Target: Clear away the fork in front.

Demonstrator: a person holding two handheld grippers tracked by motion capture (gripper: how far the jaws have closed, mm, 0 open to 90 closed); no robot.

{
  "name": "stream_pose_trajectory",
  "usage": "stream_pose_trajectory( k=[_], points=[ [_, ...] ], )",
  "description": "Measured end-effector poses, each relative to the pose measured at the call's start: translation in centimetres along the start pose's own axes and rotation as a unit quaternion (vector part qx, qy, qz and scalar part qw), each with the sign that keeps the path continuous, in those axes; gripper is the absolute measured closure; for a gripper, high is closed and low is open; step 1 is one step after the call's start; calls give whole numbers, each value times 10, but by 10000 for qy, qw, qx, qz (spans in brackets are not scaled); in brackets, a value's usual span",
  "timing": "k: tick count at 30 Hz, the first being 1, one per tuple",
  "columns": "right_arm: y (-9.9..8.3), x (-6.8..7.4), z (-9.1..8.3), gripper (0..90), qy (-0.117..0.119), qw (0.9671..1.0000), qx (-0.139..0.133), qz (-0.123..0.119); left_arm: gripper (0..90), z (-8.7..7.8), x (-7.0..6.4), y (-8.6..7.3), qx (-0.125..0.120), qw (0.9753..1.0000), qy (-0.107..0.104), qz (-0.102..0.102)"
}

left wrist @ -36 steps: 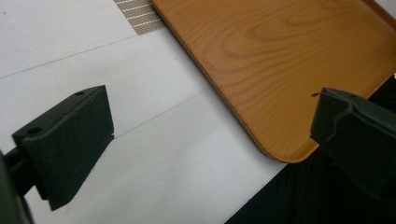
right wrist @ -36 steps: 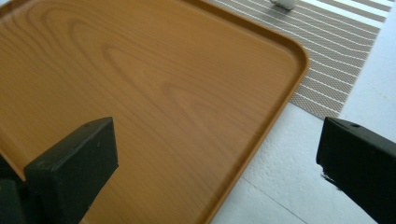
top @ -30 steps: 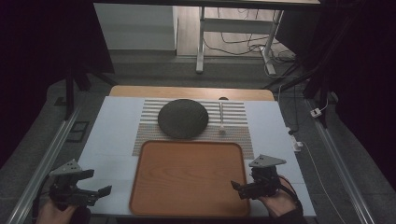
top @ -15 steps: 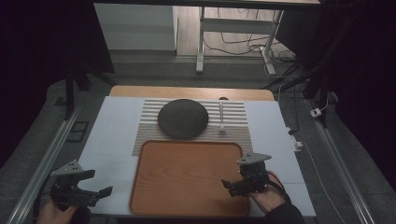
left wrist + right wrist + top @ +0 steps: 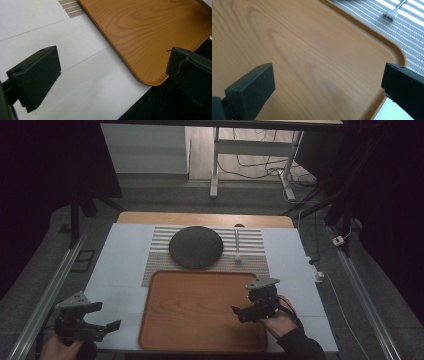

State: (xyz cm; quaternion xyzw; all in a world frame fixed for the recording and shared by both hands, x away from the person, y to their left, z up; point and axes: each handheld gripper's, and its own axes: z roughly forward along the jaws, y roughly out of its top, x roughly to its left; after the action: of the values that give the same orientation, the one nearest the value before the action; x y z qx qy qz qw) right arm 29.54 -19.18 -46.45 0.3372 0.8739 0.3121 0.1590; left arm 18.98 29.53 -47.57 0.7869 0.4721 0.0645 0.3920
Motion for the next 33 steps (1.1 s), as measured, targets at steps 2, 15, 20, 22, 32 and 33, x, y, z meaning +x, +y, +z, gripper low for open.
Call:
stream_pose_trajectory(
  k=[2, 15, 20, 22, 32, 33],
  points=[
    [4, 0, 3, 0, -24, 10000, 18, -69, 0, 0, 0, 0, 6, 10000, 8, 5],
    [26, -10, 24, 0, -330, 9990, 112, -264, 0, 1, 0, 0, 38, 10000, -10, -13],
    [34, -18, 33, 0, -474, 9982, 188, -300, 0, 1, 1, 0, 38, 10000, -10, -28],
    [37, -21, 36, 0, -531, 9979, 209, -310, 0, 1, 1, 0, 38, 10000, -13, -33],
    [53, -36, 56, 0, -838, 9950, 338, -425, 0, 1, 1, 0, 54, 10000, -33, -61],
    [54, -38, 57, 0, -870, 9947, 331, -432, 0, 1, 1, 0, 57, 10000, -41, -66]
  ],
)
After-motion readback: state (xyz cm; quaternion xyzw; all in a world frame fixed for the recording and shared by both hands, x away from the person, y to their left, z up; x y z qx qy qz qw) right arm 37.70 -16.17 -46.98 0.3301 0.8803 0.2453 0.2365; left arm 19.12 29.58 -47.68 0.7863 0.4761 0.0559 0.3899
